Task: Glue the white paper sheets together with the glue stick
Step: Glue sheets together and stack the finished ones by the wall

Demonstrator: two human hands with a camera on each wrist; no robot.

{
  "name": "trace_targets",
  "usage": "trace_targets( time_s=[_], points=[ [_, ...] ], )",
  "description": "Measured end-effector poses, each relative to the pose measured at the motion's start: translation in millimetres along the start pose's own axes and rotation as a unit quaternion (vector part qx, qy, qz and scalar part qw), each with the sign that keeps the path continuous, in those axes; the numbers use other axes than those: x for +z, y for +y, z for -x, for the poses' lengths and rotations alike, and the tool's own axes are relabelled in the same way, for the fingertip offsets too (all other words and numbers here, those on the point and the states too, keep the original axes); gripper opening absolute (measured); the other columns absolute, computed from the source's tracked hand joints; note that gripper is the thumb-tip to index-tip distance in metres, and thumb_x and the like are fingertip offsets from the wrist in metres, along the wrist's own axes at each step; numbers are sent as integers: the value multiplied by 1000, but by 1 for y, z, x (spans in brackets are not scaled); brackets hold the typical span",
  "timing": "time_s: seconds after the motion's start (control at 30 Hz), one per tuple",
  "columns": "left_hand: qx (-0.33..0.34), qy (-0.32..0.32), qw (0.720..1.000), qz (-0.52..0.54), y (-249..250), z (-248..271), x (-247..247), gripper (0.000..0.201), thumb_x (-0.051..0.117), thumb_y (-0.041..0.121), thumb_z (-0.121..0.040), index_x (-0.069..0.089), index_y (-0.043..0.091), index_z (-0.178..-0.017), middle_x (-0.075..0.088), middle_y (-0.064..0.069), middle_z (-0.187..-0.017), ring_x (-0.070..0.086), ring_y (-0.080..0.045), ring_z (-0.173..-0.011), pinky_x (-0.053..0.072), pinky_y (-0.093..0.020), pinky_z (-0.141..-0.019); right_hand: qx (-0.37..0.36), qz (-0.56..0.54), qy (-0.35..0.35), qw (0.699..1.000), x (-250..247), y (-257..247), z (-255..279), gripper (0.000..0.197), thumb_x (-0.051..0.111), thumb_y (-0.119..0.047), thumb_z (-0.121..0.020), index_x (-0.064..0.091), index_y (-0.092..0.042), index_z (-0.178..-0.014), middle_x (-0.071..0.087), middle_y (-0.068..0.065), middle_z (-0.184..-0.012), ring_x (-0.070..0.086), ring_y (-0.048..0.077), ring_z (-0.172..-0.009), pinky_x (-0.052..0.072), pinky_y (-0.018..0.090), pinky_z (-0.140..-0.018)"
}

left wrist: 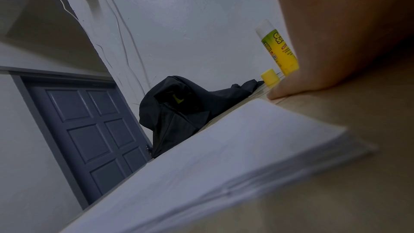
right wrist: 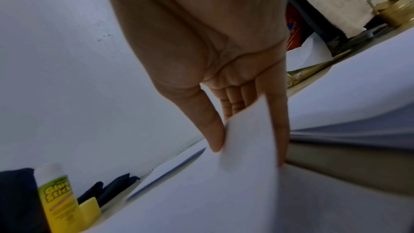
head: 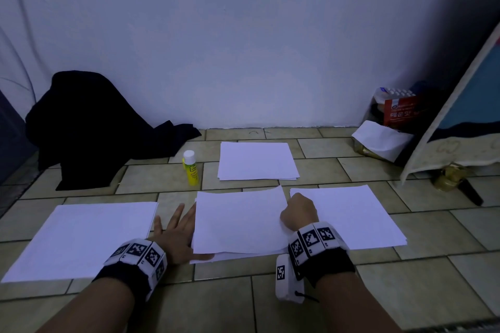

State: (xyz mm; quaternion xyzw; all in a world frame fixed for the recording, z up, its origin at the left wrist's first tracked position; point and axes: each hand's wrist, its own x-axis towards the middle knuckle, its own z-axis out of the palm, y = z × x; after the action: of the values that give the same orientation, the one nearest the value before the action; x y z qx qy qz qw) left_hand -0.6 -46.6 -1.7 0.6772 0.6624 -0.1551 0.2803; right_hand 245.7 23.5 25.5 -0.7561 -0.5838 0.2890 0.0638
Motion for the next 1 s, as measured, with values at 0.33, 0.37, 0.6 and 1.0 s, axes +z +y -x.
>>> trace_targets(
  time_s=[0.33, 0.37, 0.6, 1.0],
  points=[
    [1, -4, 1000, -5, 3, 3, -3, 168, -2, 103, -1, -28, 24, -147, -36, 8, -153, -34, -20, -140, -11, -62, -111, -43, 37, -19, 998, 2, 1, 2, 36, 43, -5, -96, 50, -8, -131, 52, 8, -135, 50, 22, -124, 41, 25, -98],
    [1, -4, 1000, -7, 3, 3, -3, 168, -2, 103, -1, -28, 24, -147, -36, 7, -153, -34, -20, -140, -11, -62, -111, -45, 36, -22, 998, 2, 1, 2, 35, 43, -5, -96, 50, -7, -131, 52, 9, -135, 50, 22, -124, 40, 25, -98],
    [7, -3, 1000, 3, 1, 1, -3, 166, 1, 104, -4, -29, 25, -147, -35, 7, -154, -34, -20, -140, -12, -62, -111, -48, 19, -48, 998, -1, 2, -1, 37, 37, -2, -97, 47, -2, -133, 49, 12, -138, 46, 24, -127, 38, 26, -100],
    [4, 1, 1000, 1, 1, 2, -2, 167, -2, 103, -3, -27, 24, -148, -32, 7, -155, -33, -19, -141, -13, -61, -111, -51, 5, -46, 998, 0, 4, -1, 37, 37, -1, -97, 48, 0, -132, 50, 13, -137, 47, 25, -127, 38, 26, -99]
  ],
)
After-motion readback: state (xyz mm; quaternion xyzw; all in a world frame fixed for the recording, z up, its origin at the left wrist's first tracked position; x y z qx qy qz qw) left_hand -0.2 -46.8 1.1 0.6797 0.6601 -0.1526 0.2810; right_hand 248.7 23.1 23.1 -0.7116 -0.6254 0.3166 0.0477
